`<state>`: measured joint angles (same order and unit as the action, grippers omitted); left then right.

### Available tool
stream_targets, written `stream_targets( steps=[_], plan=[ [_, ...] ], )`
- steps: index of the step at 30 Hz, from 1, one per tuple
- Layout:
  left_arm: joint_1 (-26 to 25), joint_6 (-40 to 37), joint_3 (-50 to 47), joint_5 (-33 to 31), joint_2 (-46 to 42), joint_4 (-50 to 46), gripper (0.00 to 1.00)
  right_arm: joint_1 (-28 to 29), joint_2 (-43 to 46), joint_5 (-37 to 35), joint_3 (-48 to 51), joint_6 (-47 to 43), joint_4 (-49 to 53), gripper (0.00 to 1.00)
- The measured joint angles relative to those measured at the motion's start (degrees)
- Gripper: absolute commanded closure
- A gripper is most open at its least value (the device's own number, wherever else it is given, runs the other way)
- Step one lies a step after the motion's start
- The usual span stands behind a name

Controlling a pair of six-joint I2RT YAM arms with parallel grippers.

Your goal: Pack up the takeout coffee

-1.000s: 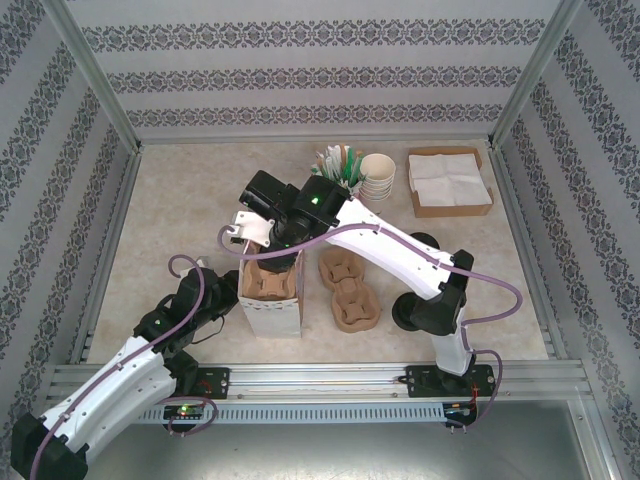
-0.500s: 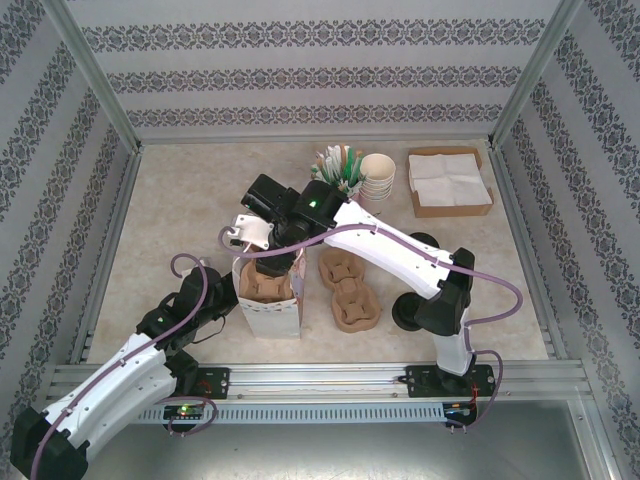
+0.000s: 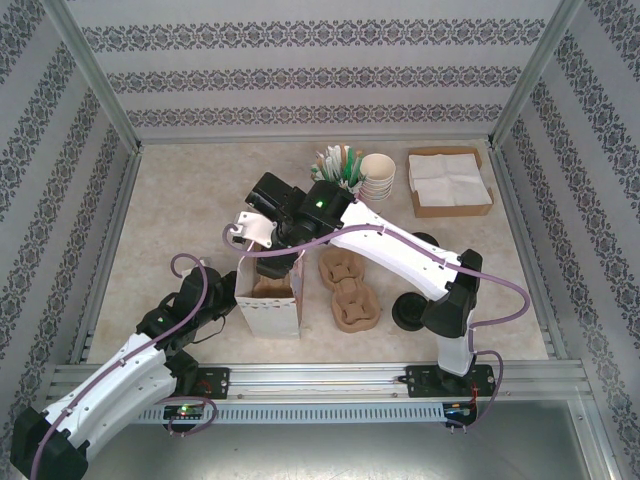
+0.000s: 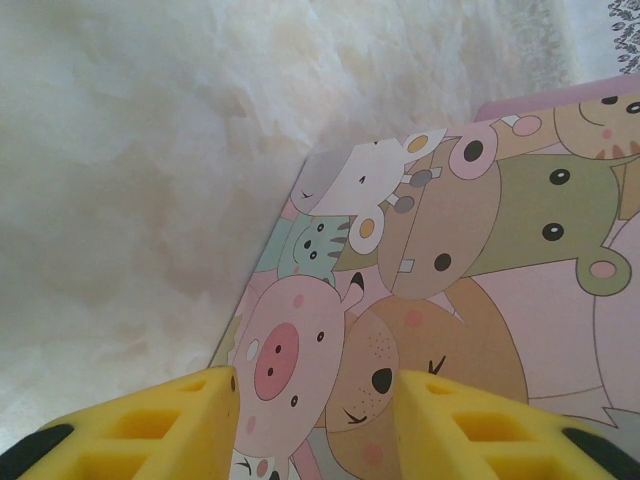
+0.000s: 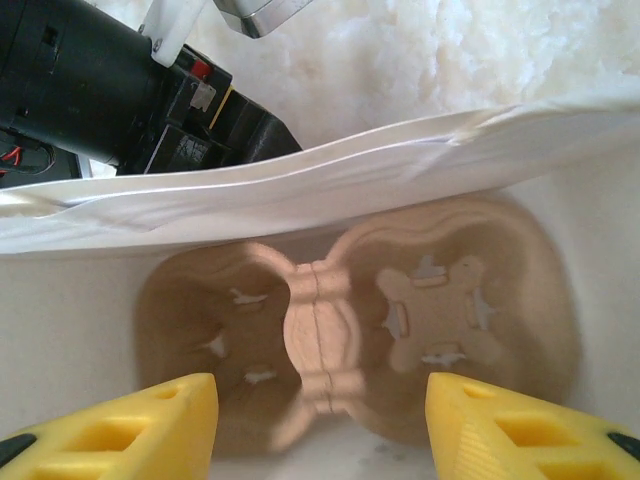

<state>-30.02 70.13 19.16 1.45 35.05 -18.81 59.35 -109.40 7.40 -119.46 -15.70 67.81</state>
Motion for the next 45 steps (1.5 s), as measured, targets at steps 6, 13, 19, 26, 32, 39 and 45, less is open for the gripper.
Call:
stream_targets(
  steps=[6,13,19,26,32,39,45],
  plan=[
    [0.0,0.0,0.0,0.0,0.0,0.0,0.55,0.0,0.0,-0.3,0.0,0.0,0.0,0.43],
    [0.0,0.0,0.0,0.0,-0.1,0.0,0.55,0.0,1.0,-2.4,-0.6,0.3,-0.5,0.41],
    [0.0,0.0,0.0,-0.1,-0.6,-0.2,0.54,0.2,3.1,-6.6,-3.4,0.9,-2.0,0.35],
    [0.0,-0.7,0.9,-0.5,-1.5,-1.7,0.54,1.2,7.1,-11.6,-5.2,0.9,-4.9,0.16],
    [0.0,-1.3,2.2,-1.1,-2.0,-3.0,0.52,1.3,10.1,-13.9,-5.7,0.2,-5.3,0.11],
    [0.0,-2.7,3.6,-1.6,-2.1,-4.9,0.47,2.3,14.5,-15.3,-5.7,-3.9,-4.1,0.03],
    [0.0,-4.6,4.6,-1.7,-2.2,-5.4,0.45,3.8,16.0,-17.6,-8.2,-6.7,0.7,0.02]
  ],
)
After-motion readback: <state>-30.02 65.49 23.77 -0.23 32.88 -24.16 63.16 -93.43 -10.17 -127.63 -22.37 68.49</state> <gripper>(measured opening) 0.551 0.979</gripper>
